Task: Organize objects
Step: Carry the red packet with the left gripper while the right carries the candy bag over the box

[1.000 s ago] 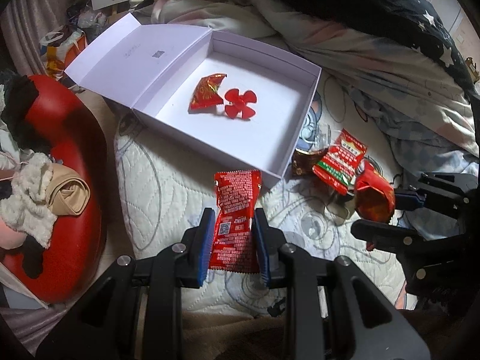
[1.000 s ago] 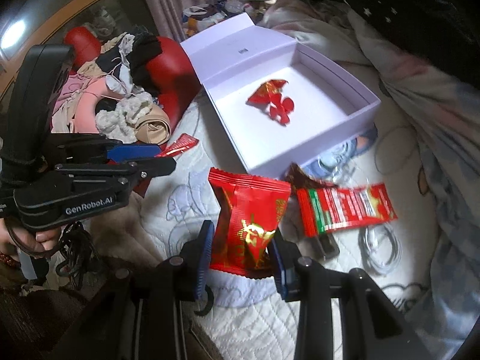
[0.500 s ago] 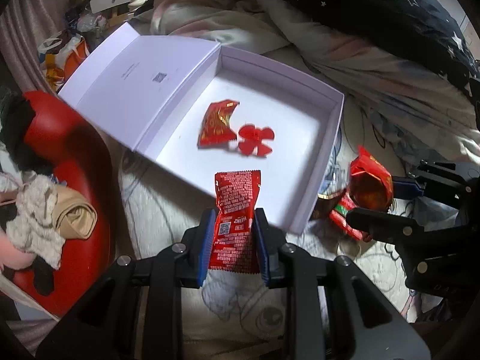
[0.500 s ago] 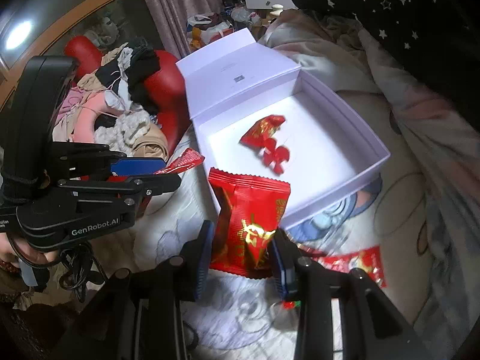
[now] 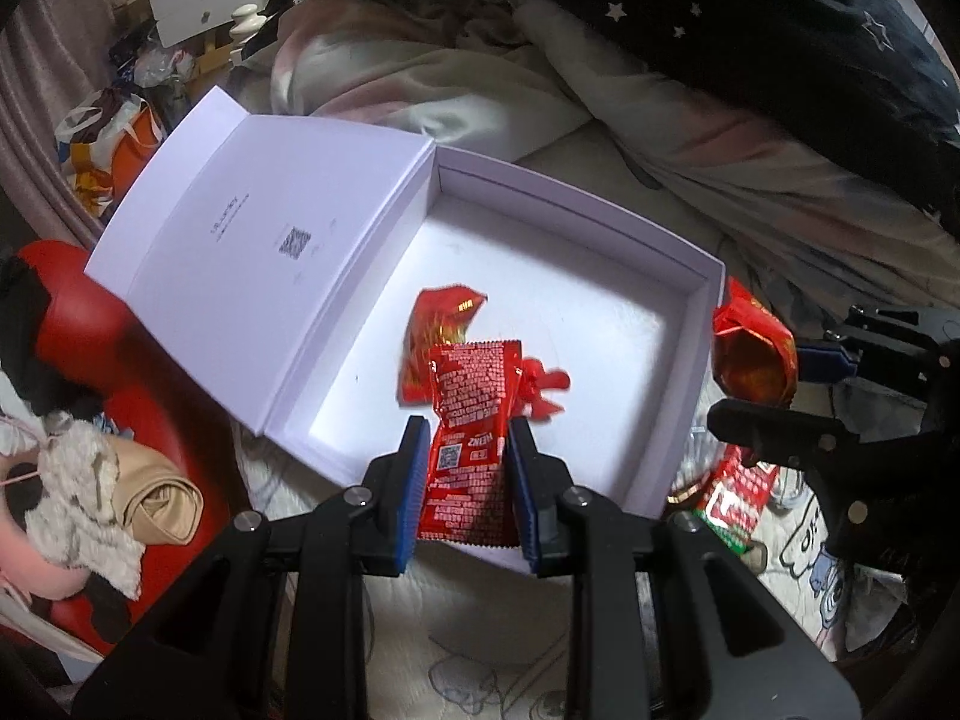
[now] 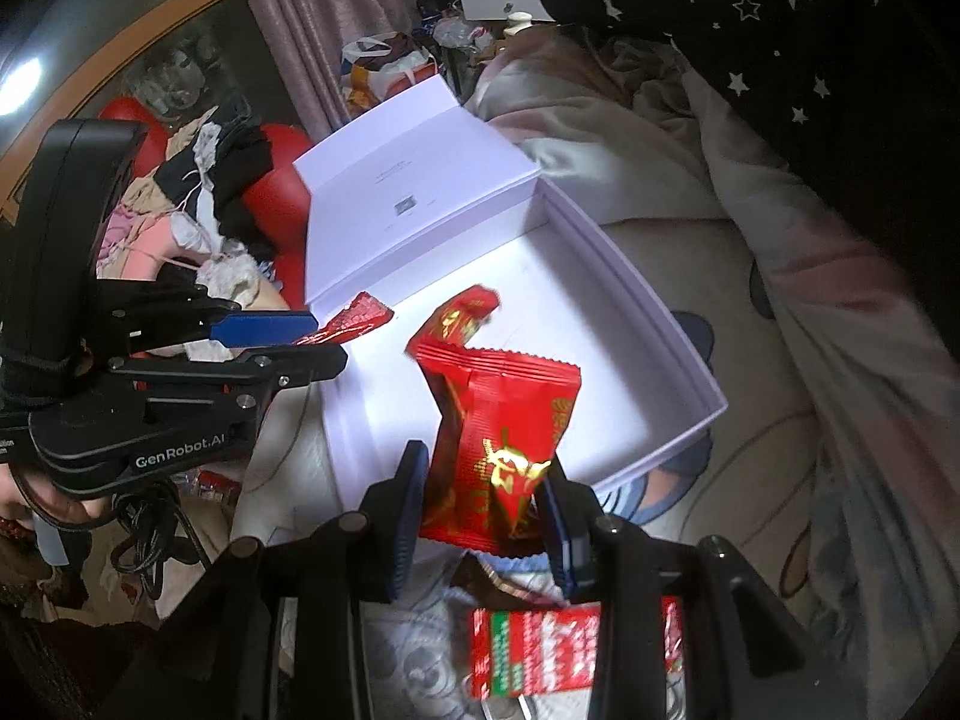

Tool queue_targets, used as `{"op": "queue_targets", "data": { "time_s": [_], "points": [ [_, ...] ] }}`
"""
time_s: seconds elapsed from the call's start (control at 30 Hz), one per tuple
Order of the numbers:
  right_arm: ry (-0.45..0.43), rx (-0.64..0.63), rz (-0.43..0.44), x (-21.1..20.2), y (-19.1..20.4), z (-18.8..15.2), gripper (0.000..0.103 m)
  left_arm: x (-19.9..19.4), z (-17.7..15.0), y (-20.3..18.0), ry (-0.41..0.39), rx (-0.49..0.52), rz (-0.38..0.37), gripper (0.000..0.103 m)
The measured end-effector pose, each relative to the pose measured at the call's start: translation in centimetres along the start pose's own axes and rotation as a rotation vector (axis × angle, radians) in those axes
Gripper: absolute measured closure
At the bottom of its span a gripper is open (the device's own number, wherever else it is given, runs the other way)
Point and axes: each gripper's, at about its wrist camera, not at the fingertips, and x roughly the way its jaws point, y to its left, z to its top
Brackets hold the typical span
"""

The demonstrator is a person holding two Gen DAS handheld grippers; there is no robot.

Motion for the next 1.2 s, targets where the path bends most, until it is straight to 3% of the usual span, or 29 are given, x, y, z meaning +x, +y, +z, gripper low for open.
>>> {"op": "queue_targets", "data": {
  "time_s": [0.53,1.2],
  "points": [
    [-0.018,0.048,-0.018,3.4,-3.2,3.9,0.068,5.1,4.0,0.3,0.038,0.029,0.021,0.078],
    [0.047,0.059,-0.067,8.2,-4.3,4.2,0.068,9.7,3.8,1.4,0.101,0.024,0.031,0.078]
  ]
}}
